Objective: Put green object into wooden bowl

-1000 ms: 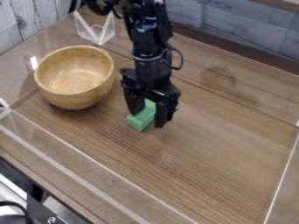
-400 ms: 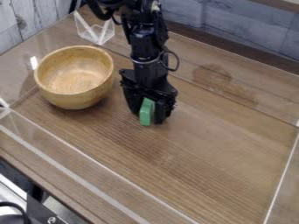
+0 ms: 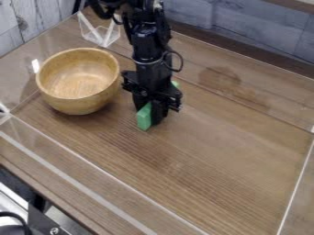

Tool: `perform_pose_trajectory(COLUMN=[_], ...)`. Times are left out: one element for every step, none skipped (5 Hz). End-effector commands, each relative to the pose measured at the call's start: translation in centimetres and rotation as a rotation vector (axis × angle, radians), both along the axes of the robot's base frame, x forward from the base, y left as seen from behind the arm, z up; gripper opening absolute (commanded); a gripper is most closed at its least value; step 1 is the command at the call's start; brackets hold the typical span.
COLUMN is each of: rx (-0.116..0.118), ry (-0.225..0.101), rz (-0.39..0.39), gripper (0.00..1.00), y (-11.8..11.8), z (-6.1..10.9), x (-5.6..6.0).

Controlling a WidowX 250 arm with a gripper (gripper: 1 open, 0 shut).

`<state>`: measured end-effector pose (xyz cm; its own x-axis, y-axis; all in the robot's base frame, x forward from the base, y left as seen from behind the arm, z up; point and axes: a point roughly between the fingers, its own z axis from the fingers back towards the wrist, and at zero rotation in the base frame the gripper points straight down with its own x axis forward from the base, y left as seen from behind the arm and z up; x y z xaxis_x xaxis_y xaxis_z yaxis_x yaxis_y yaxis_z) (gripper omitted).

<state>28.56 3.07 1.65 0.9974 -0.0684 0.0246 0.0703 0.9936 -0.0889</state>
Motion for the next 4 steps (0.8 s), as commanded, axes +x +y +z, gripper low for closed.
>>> perform_pose_trajectory(rx=[-0.038,-0.074,-0.090,-0.110], ry=[-0.017,-0.012,-0.011,-0.017], rz=[-0.016,-0.054,-0.100,-0.057], gripper=[1.00,0.00,0.00,0.00], y=[-0.9,-0.1,1.0,0.2], z=[0.9,1.8,2.7,3.6], x=[0.3,0.8,1.3,1.4])
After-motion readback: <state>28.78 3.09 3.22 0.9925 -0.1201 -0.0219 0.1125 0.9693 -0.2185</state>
